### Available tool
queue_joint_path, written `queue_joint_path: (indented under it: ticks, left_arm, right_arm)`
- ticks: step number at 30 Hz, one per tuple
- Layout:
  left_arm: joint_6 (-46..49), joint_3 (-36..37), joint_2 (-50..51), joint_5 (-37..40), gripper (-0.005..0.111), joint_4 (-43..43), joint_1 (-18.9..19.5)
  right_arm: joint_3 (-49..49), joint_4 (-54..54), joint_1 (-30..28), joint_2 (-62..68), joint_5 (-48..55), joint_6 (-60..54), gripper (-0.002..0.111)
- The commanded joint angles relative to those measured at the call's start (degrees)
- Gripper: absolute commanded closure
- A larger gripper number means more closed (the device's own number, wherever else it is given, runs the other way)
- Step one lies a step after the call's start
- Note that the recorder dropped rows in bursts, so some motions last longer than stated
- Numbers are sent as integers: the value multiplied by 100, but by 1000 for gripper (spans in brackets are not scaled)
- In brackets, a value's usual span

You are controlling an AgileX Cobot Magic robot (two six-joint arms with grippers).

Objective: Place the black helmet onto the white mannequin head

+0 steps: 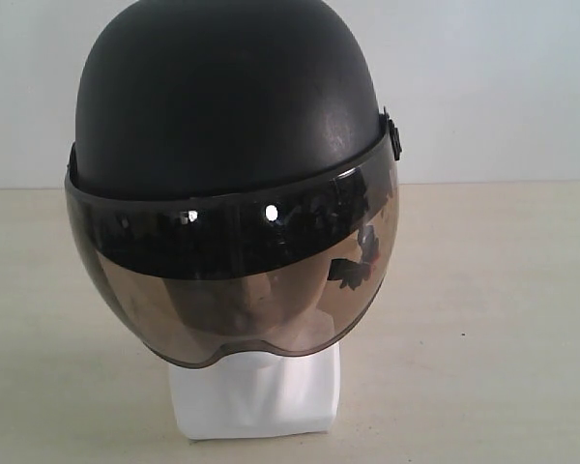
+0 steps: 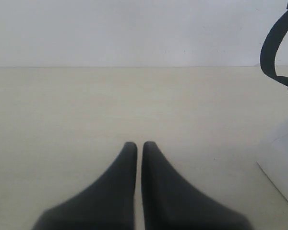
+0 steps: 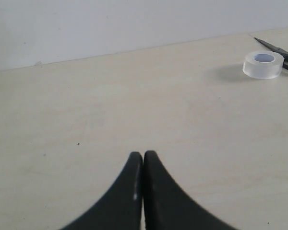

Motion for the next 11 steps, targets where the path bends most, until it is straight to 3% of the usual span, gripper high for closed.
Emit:
queue_joint_path:
  ticks: [1, 11]
  left_arm:
    - [23, 15, -17, 7, 102, -44, 18]
    - [23, 15, -17, 7, 102, -44, 18]
  right_arm:
    - [-7, 9, -24, -31, -46, -8, 108]
    - [-7, 9, -24, -31, -57, -8, 108]
